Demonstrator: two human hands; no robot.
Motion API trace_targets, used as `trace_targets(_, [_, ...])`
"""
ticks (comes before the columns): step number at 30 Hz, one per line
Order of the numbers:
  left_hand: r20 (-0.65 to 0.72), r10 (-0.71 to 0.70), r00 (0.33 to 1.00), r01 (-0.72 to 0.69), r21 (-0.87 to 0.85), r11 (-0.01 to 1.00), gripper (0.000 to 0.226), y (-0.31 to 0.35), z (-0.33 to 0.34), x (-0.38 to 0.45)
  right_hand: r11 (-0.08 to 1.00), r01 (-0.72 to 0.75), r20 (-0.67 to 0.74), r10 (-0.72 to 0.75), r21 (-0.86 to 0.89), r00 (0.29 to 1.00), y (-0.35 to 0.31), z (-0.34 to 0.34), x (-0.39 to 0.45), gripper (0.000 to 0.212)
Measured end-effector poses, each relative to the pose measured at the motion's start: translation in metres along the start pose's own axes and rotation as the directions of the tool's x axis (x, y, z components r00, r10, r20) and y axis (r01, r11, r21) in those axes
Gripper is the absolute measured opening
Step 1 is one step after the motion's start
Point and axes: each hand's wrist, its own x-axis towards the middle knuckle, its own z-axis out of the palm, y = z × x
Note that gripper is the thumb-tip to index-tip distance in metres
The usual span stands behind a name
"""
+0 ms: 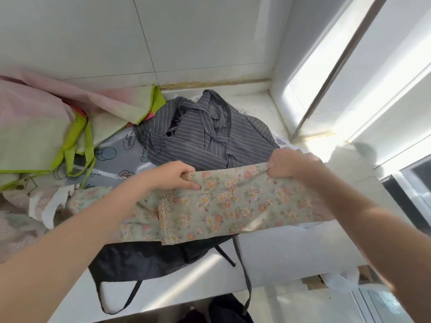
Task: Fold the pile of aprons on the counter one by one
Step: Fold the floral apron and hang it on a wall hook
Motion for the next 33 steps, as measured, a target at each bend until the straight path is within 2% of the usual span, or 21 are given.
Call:
trace_targets(3, [-0.066,0.023,0.998,-0.018,0.075,0.997,0.026,0.022,-0.007,0.015,0.981,-0.147,-0.005,0.147,-0.131,0.989,0.037,-0.028,0.008,0.019])
trace_targets(6, [-0.017,-0.086,0.996,0.088,0.154,0.984,0.045,0.017,-0.005,0.017,0.954,-0.215,-0.013,0.217,-0.211,0.976,0.059,-0.020,0.008,0.013])
trace_targets(8, [-0.034,-0.141,0.989,0.145,0.208,0.967,0.051,0.008,0.002,0.012,0.975,-0.121,-0.015,0.120,-0.184,0.993,0.043,-0.004,0.014,0.028])
trace_targets(10, [-0.085,-0.147,0.985,0.163,0.237,0.958,0.050,-0.002,0.007,0.008,0.996,0.080,-0.021,-0.081,-0.043,0.996,0.001,0.008,0.027,0.044])
trace_targets(12, [-0.125,-0.155,0.980,0.183,0.250,0.951,0.047,-0.010,0.005,0.003,0.961,0.252,-0.016,-0.252,0.113,0.968,-0.051,0.018,0.033,0.055])
trace_targets(14, [-0.129,-0.224,0.966,0.251,0.263,0.932,0.051,-0.023,-0.003,-0.011,0.912,0.362,-0.034,-0.363,0.190,0.931,-0.101,0.033,0.032,0.060])
trace_targets(16, [-0.100,-0.323,0.941,0.338,0.323,0.884,0.058,-0.037,-0.010,-0.028,0.905,0.365,-0.018,-0.370,0.219,0.929,-0.131,0.055,0.027,0.057])
trace_targets(18, [-0.097,-0.405,0.909,0.403,0.452,0.796,0.061,-0.057,-0.018,-0.052,0.928,0.299,0.052,-0.318,0.221,0.947,-0.144,0.077,0.024,0.054])
trace_targets(21, [-0.182,-0.467,0.865,0.487,0.525,0.698,0.051,-0.089,-0.031,-0.086,0.956,0.258,0.069,-0.269,0.143,0.961,-0.145,0.092,0.026,0.054])
trace_targets(24, [-0.186,-0.641,0.744,0.634,0.497,0.592,0.027,-0.123,-0.035,-0.109,0.973,0.212,0.068,-0.218,0.089,0.974,-0.157,0.090,0.031,0.054])
trace_targets(27, [-0.226,-0.779,0.585,0.780,0.419,0.464,0.025,-0.149,-0.025,-0.123,0.987,0.153,0.112,-0.158,0.047,0.981,-0.173,0.083,0.038,0.056])
trace_targets(28, [-0.249,-0.814,0.525,0.822,0.398,0.408,0.031,-0.152,-0.022,-0.127,0.990,0.139,0.138,-0.141,0.028,0.980,-0.175,0.082,0.042,0.057])
trace_targets(30, [-0.300,-0.872,0.388,0.902,0.318,0.292,0.058,-0.157,-0.020,-0.138,0.990,0.134,0.176,-0.125,-0.039,0.976,-0.178,0.086,0.053,0.060])
trace_targets(32, [-0.331,-0.894,0.302,0.945,0.226,0.235,0.074,-0.167,-0.022,-0.156,0.991,0.096,0.210,-0.074,-0.094,0.975,-0.185,0.092,0.061,0.063])
trace_targets(33, [-0.348,-0.895,0.279,0.957,0.172,0.232,0.074,-0.172,-0.026,-0.163,0.991,0.070,0.221,-0.043,-0.114,0.974,-0.185,0.094,0.065,0.065])
